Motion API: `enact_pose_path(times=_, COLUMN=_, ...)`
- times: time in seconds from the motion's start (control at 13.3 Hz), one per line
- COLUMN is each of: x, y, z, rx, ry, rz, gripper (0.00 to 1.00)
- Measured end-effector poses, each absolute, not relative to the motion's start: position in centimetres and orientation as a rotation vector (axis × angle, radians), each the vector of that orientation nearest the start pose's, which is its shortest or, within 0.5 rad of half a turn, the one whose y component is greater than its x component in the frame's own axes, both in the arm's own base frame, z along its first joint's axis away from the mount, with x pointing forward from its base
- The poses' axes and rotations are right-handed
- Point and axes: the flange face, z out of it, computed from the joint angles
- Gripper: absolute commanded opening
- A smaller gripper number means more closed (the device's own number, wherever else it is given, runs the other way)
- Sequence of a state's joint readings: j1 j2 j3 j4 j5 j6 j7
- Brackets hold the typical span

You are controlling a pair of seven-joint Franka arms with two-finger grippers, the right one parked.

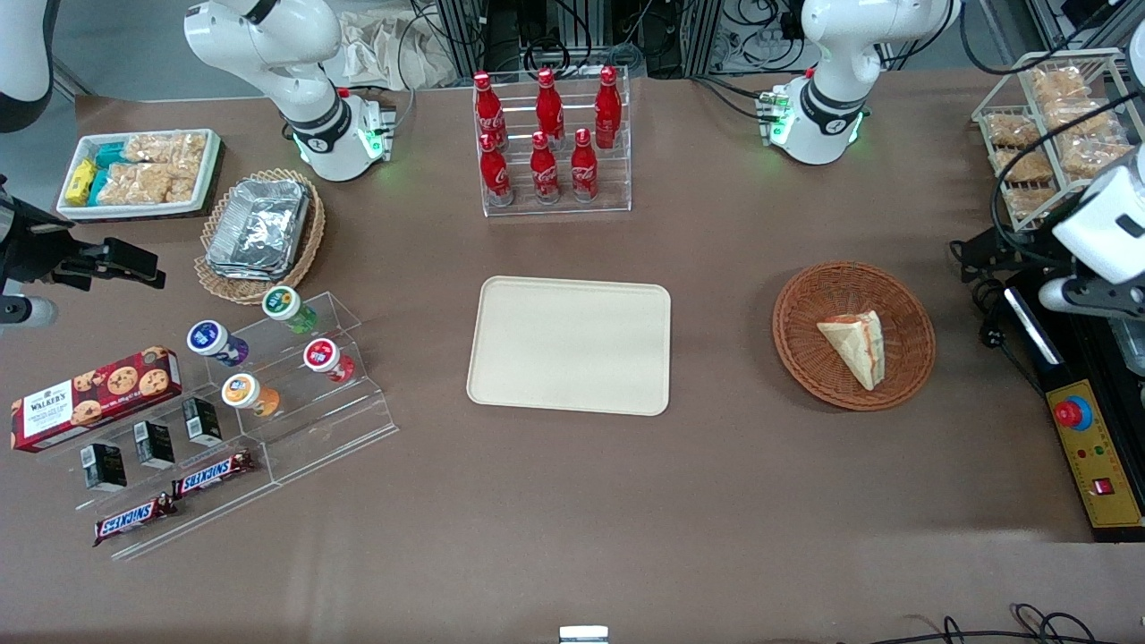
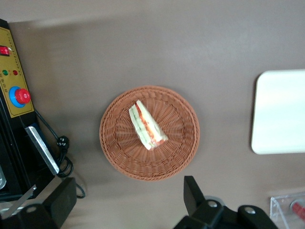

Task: Place sandwich from basket to tray
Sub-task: 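Move the left gripper over the wrapped sandwich in the wicker basket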

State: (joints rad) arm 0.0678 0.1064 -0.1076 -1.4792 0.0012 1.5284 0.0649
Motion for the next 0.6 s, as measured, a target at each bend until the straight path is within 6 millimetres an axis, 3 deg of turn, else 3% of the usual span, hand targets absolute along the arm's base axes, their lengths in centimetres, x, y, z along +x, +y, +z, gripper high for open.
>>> enact_pose_path(times=0.38, x=58.7, y=-1.9, z=59.7, rx=-3.146, ry=0.025, rz=0.124, gripper=1.00)
enact_pose_path(times=0.6, x=58.7, y=-3.2, z=55.7, rx=-3.119, ry=-0.265, rz=0.144, gripper=1.00)
